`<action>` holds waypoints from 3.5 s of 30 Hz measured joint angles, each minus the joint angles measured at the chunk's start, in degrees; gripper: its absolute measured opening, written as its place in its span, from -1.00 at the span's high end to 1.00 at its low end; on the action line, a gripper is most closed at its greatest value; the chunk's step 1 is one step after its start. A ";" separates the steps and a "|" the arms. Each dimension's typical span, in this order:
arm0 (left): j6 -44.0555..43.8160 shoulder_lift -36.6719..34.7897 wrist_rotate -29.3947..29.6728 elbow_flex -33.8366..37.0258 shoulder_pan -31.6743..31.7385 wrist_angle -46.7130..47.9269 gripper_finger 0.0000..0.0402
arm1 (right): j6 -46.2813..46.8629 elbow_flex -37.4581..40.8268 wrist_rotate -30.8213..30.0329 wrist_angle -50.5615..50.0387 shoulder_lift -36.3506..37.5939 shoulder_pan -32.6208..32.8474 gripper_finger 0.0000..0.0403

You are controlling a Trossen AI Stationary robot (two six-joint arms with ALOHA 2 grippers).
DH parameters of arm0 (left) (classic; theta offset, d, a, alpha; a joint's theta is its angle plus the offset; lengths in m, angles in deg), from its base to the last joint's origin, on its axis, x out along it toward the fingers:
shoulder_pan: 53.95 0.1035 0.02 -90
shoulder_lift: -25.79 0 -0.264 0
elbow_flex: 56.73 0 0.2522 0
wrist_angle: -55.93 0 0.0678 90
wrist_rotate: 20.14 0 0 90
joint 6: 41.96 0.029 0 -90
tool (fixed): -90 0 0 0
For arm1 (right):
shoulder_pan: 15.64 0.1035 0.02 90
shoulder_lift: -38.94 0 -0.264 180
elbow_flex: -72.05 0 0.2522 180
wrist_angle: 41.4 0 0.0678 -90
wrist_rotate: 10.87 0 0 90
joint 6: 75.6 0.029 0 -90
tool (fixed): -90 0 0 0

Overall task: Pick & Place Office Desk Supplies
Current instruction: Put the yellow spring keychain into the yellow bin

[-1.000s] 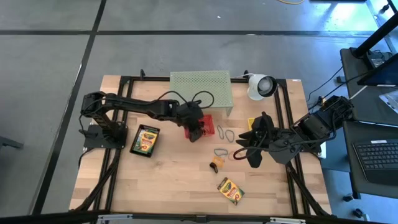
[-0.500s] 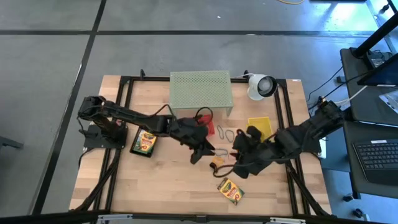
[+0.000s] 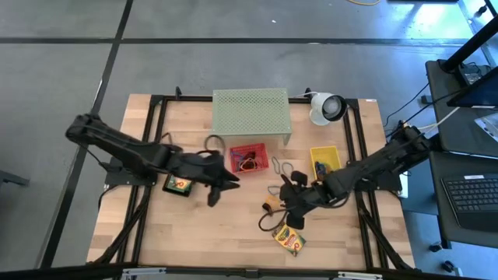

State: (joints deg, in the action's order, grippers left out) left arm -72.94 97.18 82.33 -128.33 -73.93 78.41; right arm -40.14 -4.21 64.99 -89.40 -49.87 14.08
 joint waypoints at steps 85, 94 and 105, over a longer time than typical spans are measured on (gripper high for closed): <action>-5.29 -6.55 9.79 9.87 -2.36 -4.25 0.51 | -24.41 1.92 9.46 17.64 -21.09 -6.25 0.54; -5.94 -6.55 9.68 9.87 -2.36 -4.25 0.51 | -17.58 1.95 8.64 17.13 -20.95 -6.25 0.94; -5.93 -6.55 9.01 9.87 -2.36 -4.25 0.51 | -8.89 2.52 6.71 9.10 -15.07 -7.29 0.97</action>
State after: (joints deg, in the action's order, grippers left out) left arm -78.87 90.63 91.34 -118.45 -76.30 74.16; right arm -49.02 -1.69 71.70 -80.30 -64.94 6.79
